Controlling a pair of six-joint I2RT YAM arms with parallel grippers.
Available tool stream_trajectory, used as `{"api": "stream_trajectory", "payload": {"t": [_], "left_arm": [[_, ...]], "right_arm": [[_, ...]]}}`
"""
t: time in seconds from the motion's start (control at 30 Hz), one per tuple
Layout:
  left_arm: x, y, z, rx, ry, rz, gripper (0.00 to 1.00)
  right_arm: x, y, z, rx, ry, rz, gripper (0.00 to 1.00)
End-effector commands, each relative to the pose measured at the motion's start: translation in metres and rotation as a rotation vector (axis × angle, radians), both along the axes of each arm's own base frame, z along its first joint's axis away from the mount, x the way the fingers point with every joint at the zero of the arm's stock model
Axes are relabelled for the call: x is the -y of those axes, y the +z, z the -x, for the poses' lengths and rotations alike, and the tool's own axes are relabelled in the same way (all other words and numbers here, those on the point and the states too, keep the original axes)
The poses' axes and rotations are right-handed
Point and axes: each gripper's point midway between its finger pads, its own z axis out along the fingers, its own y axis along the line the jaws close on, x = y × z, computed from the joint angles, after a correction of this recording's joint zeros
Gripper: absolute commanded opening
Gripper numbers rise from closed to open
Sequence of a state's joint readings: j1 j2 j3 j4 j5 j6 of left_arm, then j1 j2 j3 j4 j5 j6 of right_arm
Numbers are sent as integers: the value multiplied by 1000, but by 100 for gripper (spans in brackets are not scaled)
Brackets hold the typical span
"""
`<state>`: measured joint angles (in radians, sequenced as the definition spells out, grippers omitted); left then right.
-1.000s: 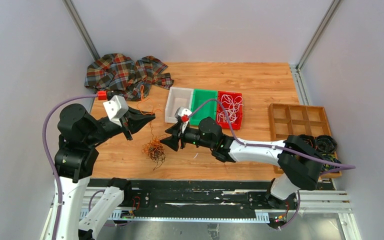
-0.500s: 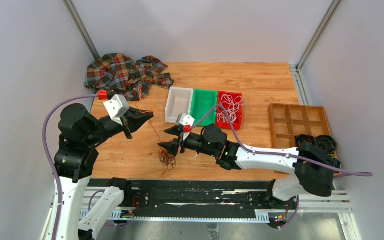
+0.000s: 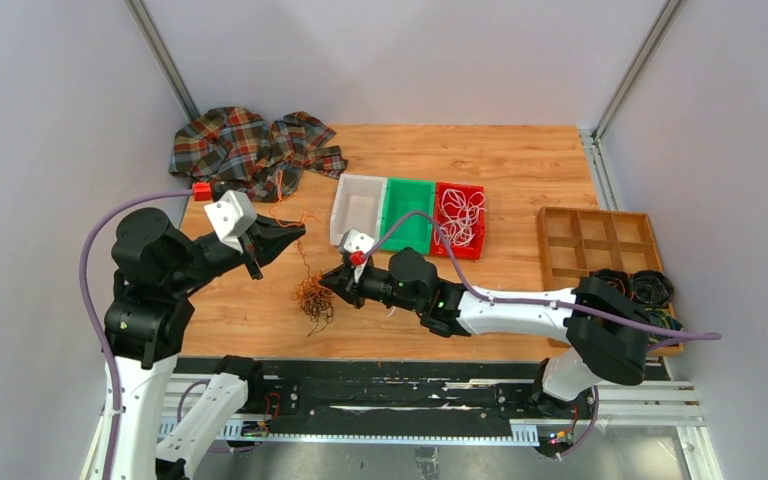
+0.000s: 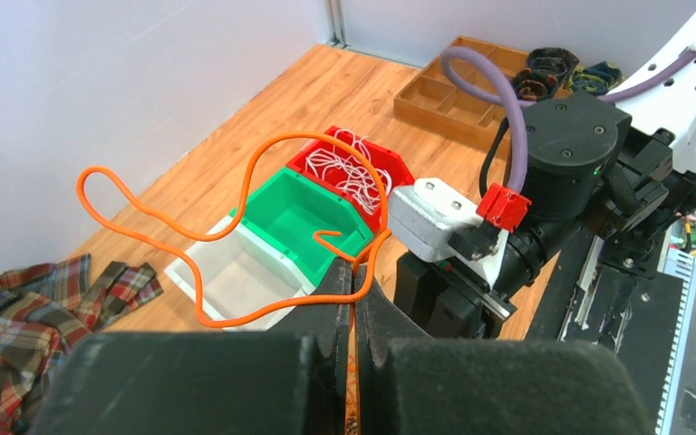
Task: Untangle the cables
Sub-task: Untie the cable.
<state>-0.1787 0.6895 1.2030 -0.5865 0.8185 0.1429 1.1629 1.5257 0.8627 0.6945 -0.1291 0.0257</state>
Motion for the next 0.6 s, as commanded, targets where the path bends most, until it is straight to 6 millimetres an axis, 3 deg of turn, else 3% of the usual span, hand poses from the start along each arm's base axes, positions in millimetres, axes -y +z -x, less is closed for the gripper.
{"api": "stream_trajectory", "payload": {"t": [0.0, 0.23, 0.27, 0.33, 0.4, 0.5, 0.57], "left_arm": [[-2, 18, 4, 48, 7, 13, 1], [-2, 27, 6, 47, 12, 32, 1], [-2, 26, 6, 49, 15, 31, 1], [-3, 23, 6, 44, 18, 27, 0], [-2, 18, 5, 36, 16, 23, 1], [-2, 14, 4, 21, 14, 25, 0], [-1, 15, 5, 19, 11, 28, 0]], "right_arm": [[1, -13, 5, -23, -1, 1, 10], [5, -25, 5, -50, -17, 8, 7], [6, -20, 5, -47, -25, 0, 13], [10, -8, 6, -23, -38, -24, 35], [10, 4, 9, 0, -37, -43, 48], [5, 10, 13, 9, -9, -47, 54], [1, 9, 12, 13, -3, -39, 50]]}}
